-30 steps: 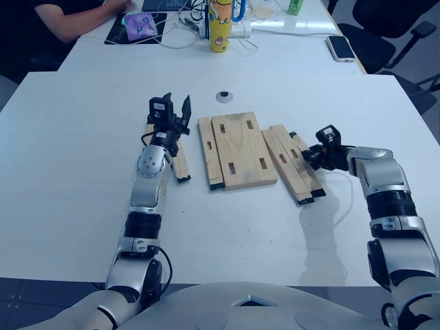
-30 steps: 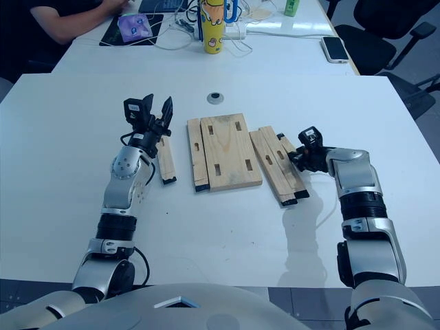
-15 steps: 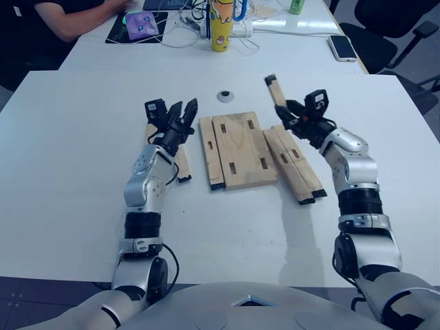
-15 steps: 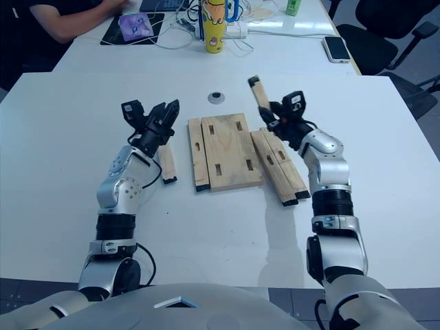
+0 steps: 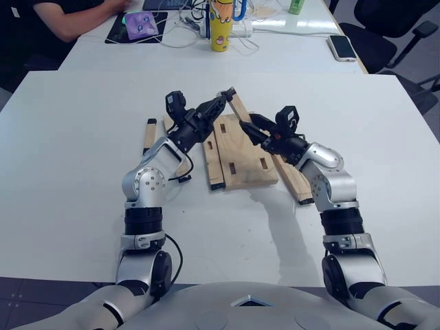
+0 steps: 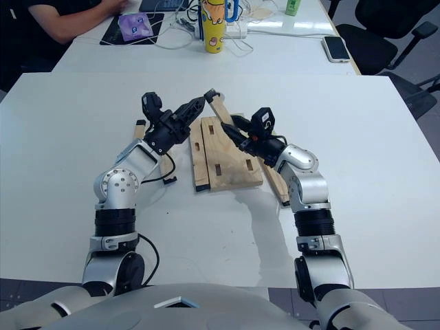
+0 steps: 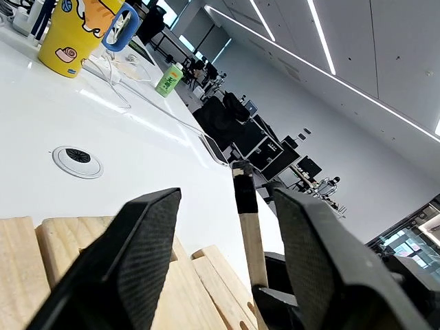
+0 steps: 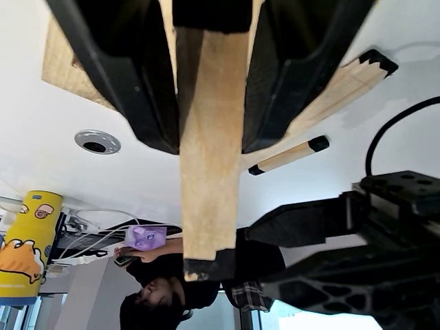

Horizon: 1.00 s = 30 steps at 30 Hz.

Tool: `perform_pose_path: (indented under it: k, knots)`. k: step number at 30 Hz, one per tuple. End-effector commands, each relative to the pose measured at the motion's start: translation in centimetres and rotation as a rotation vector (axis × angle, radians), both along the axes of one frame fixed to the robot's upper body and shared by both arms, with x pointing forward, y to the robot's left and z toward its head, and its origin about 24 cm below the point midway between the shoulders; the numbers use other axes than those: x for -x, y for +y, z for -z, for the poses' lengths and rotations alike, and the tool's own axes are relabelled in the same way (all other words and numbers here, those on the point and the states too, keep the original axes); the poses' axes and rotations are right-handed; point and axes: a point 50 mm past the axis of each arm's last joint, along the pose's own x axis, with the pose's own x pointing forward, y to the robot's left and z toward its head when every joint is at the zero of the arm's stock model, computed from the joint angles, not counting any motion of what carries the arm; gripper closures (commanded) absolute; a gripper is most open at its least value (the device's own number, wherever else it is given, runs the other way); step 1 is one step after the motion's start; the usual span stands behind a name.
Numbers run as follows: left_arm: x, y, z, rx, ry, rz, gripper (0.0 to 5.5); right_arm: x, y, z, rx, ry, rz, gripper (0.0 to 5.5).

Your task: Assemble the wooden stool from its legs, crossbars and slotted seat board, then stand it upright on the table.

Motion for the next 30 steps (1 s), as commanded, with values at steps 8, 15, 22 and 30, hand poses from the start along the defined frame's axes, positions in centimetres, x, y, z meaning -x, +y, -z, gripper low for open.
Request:
perform_pose_path:
  k: [8,15,22,30]
  knots:
    - [-0.19,-1.01,-1.10,0.089,0.008,0.055,3.01,0.58,0.83,-0.30,0.012,-0.058,-0.061,4.17]
    - [-0.23,-0.96,-1.26,0.099,0.000,0.058,4.05,0.41,0.73,-0.35,0.016,-0.067,-0.050,4.17]
    - [-0.12,-1.15,-1.27,0.113,-0.003,0.077,5.03,0.38,0.80,-0.52,0.007,-0.069,-0.058,4.17]
    - [-0.12,-1.04,-1.33,0.111,-0.017,0.077,5.04,0.54,0.74,-0.25,0.012,-0.049,-0.072,4.17]
